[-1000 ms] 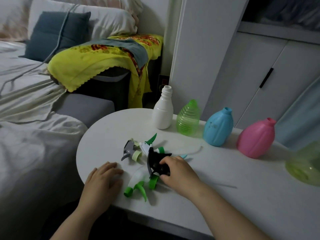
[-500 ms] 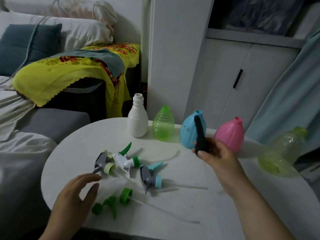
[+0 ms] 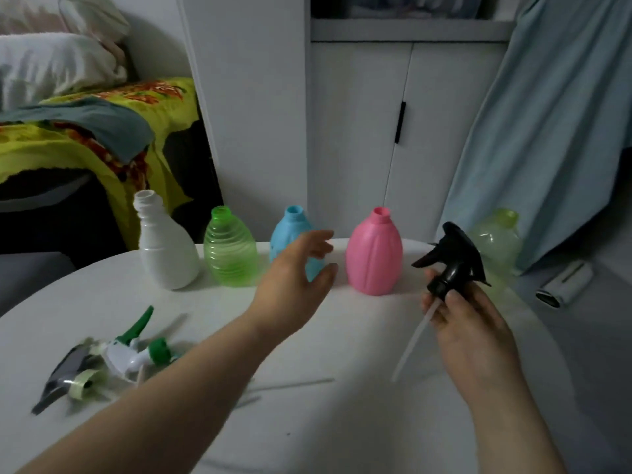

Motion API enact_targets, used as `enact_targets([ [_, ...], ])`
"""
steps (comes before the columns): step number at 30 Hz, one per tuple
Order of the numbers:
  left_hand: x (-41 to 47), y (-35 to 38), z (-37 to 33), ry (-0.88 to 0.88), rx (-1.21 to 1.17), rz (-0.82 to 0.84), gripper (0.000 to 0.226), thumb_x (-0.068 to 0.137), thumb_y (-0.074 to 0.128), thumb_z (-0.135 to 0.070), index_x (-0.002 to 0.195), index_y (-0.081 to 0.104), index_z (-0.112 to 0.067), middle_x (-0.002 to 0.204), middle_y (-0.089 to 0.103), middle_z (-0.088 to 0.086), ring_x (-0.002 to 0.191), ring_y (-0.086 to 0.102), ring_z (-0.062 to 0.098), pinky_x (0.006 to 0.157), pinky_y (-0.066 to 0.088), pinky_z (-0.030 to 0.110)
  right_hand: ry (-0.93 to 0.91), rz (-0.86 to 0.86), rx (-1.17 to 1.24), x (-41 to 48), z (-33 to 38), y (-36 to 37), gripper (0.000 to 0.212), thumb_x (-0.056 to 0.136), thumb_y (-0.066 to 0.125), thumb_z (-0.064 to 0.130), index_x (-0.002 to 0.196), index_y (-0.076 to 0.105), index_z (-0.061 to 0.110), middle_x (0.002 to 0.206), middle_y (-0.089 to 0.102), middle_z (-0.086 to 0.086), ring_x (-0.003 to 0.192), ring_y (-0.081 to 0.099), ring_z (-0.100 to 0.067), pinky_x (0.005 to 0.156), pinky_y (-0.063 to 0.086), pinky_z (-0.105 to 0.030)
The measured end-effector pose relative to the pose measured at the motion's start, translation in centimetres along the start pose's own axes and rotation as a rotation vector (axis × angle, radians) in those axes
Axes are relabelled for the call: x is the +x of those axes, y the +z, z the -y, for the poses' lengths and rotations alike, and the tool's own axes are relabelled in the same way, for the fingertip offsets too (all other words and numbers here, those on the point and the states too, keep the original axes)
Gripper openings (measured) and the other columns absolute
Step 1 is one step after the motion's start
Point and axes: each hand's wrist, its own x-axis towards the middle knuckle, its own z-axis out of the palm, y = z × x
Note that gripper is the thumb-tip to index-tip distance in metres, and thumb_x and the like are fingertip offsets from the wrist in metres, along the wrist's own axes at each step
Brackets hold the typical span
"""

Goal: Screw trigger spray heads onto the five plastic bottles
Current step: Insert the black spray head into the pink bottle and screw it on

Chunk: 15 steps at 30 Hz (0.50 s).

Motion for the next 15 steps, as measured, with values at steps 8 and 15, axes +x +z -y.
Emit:
enact_targets([
  [8, 7.9, 5.3, 0.9, -0.235, -0.124, -0.026, 0.05, 0.078, 0.064, -0.024, 0.122, 0.046, -0.01, 0.126, 0.054, 0.009, 0.115, 0.049, 0.021, 0.089, 0.034, 0.018, 0.048, -0.02, 0.12, 0.6, 0.5, -2.5, 0.033, 0.064, 0.045, 0.01, 0.074, 0.073, 0.024, 0.078, 0.074, 0.008, 0.078, 0.066, 0.001, 0.065, 0.05, -0.01],
  [15, 10.4, 7.1, 0.2, -0.201, -0.038, 0.181, 0.032, 0.078, 0.064, -0.022, 0.108, 0.06, -0.013, 0.102, 0.061, 0.004, 0.09, 0.05, 0.013, 0.055, 0.037, 0.013, 0.06, -0.034, 0.144, 0.9, 0.2, -2.8, 0.029, 0.063, 0.047, 0.008, 0.07, 0.073, 0.018, 0.075, 0.074, 0.002, 0.064, 0.064, -0.005, 0.062, 0.052, -0.015],
])
